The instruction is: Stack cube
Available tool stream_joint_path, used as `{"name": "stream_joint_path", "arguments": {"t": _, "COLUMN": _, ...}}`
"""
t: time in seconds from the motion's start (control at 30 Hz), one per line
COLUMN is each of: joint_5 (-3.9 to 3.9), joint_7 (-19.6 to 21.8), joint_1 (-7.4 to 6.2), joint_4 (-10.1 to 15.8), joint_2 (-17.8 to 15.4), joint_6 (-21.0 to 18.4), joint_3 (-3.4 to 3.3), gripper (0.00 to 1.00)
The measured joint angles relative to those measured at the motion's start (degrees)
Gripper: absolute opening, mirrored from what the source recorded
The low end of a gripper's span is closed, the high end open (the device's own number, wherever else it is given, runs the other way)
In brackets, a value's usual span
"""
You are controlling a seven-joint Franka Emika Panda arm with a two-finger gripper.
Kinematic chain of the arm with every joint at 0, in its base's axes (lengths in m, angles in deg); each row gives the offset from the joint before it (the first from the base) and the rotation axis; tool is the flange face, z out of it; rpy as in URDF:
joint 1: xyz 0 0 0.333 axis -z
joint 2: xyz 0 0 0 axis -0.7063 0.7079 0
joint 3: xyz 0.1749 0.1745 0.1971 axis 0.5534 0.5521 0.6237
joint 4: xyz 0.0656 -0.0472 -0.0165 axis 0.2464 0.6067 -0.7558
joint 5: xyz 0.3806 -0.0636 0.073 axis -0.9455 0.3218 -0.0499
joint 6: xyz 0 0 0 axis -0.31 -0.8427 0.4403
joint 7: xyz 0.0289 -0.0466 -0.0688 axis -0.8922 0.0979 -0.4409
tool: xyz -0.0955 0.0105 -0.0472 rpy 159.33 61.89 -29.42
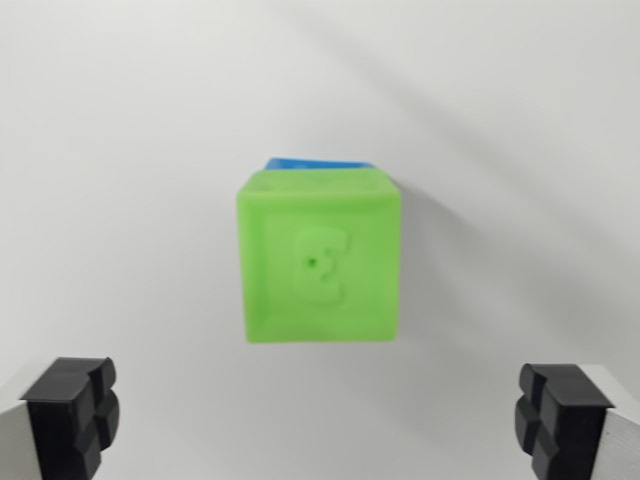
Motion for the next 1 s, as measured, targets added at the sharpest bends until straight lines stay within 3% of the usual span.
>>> {"name": "stream_joint_path", "arguments": {"t": 0.43, "joint_5": 1.17, "joint_7": 0.96, "joint_1": 0.09, "joint_4": -2.42, "joint_2": -7.86, "joint_6": -10.21, "joint_3": 0.16, "gripper": 1.00}}
{"name": "stream_joint_path", "arguments": {"t": 1.0, "joint_5": 1.49, "joint_7": 1.55, "joint_1": 0.09, "joint_4": -7.83, "joint_2": -14.88, "joint_6": -22.55, "joint_3": 0.76, "gripper": 1.00}}
